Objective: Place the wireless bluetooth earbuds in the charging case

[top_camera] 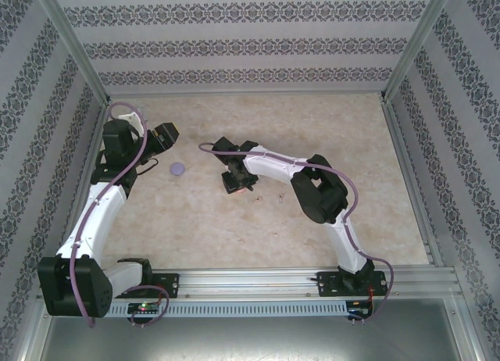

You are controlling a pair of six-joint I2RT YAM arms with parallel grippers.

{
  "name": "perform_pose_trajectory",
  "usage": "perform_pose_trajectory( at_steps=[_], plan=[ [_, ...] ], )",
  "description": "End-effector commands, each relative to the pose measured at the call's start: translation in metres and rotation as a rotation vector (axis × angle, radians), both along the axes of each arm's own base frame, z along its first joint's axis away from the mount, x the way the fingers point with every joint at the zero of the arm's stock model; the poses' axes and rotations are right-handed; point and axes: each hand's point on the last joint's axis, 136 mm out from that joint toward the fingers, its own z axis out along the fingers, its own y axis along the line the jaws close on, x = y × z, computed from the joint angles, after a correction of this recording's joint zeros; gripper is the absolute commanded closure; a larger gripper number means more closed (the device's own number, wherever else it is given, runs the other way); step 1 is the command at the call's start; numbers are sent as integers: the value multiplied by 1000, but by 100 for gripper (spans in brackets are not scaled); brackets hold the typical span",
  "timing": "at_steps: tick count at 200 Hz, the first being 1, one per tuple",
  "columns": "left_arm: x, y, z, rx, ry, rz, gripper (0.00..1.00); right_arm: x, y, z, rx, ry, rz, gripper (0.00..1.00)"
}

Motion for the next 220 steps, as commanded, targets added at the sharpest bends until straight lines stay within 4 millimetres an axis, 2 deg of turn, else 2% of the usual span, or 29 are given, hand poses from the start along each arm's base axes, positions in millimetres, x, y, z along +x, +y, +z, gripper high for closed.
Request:
perform_pose_trajectory(
  at_steps=[1,30,54,83,120,165,220],
  plan=[
    [-1,-8,0,-1,-21,-20,38,-25,3,2,30,58,-25,59],
    [-3,-14,-9,0,-21,-39,38,-20,8,45,156,-8,-127,60],
    [-5,-25,-14,-33,-62,-70,38,-7,5,87,270,-77,-242,60],
    [-10,-50,-20,-44,-130,-143,38,15,-7,133,432,-138,-424,60],
    [-21,-87,-31,-21,-226,-274,40,45,-24,178,639,-189,-663,60],
    [-39,-123,-31,-3,-321,-401,40,59,-23,209,839,-178,-860,61],
    [-42,-153,-28,35,-381,-441,42,50,-20,223,958,-173,-1005,61]
  ],
)
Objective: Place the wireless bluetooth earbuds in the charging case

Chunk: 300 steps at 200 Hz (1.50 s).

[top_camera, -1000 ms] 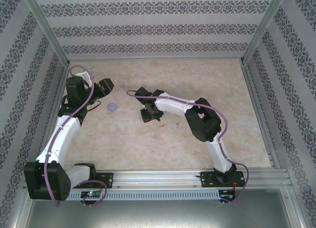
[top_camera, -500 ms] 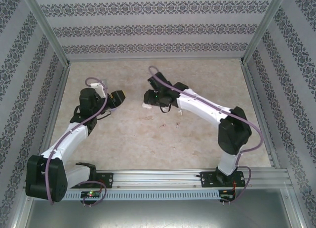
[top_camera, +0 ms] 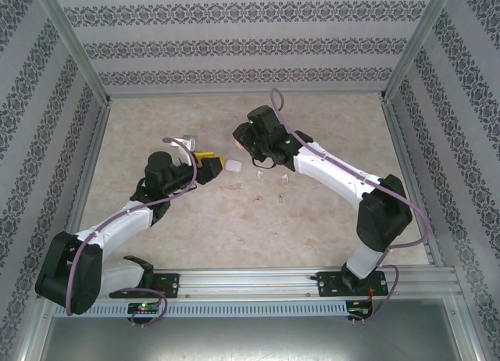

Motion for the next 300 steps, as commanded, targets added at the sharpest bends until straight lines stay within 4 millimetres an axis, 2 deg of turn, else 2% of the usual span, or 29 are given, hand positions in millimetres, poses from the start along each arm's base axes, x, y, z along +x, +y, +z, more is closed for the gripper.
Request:
perform_pose_trajectory(
  at_steps=[1,25,86,121,178,249,300],
  plan=[
    [6,-10,18,0,-118,-6,42,-2,1,28,117,-37,-96,61],
    [11,-16,19,-16,-128,-13,45,-8,5,33,136,-39,-91,61],
    [16,-30,40,-78,-176,-73,52,-17,16,33,151,-40,-67,61],
    [16,-31,48,-96,-191,-84,54,-19,22,32,165,-39,-54,61],
    [20,-34,54,-112,-201,-88,58,-23,31,43,197,-55,-25,61],
    [22,-37,59,-124,-212,-89,73,-25,31,47,219,-62,-27,62],
    [24,-37,64,-142,-224,-92,71,-25,38,49,251,-59,-11,62]
  ],
)
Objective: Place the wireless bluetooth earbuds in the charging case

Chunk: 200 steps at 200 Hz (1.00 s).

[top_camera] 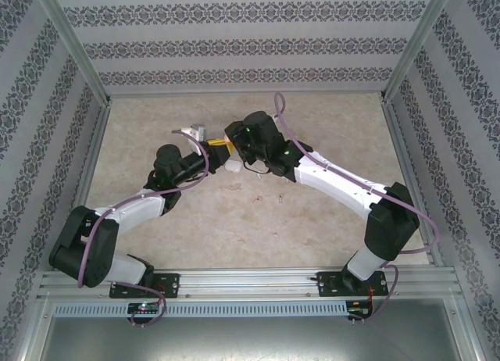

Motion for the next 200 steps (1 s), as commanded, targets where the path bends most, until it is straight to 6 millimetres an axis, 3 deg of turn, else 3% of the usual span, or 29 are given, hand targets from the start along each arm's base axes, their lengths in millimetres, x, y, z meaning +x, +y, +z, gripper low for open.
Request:
perform_pose_trajectory(
  at_steps=[1,41,117,200],
  plan=[
    [-4,-11,34,-56,-95,-46,71,-7,9,12,58,-18,24,63],
    [-4,-11,37,-67,-103,-51,72,-7,12,14,74,-19,29,63],
    [-3,-11,43,-89,-115,-50,66,-6,15,12,92,-14,32,63],
    [-1,-12,50,-113,-139,-51,87,-10,18,11,126,-1,45,63]
  ],
)
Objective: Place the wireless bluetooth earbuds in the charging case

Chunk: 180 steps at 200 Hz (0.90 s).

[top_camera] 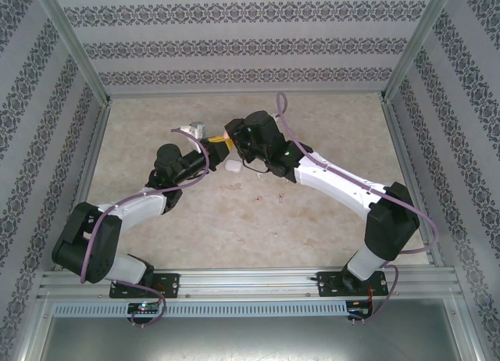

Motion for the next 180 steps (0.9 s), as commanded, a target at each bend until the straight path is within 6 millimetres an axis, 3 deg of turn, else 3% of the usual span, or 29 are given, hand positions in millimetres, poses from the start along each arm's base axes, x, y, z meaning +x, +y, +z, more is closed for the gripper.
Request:
perform_pose_trajectory(
  at_steps=[1,34,110,135,180],
  plan=[
    [-8,-12,45,-70,-138,-63,88,-14,16,7,64,4,69,63],
    [-12,-14,55,-92,-160,-89,100,-15,14,10,82,3,64,64],
    [-21,-15,74,-125,-189,-123,100,-16,7,17,109,-7,62,63],
    [-19,-14,76,-122,-192,-108,77,-15,7,19,115,-11,61,64],
    [-19,-16,82,-110,-216,-123,67,-17,7,22,122,-16,70,64]
  ],
)
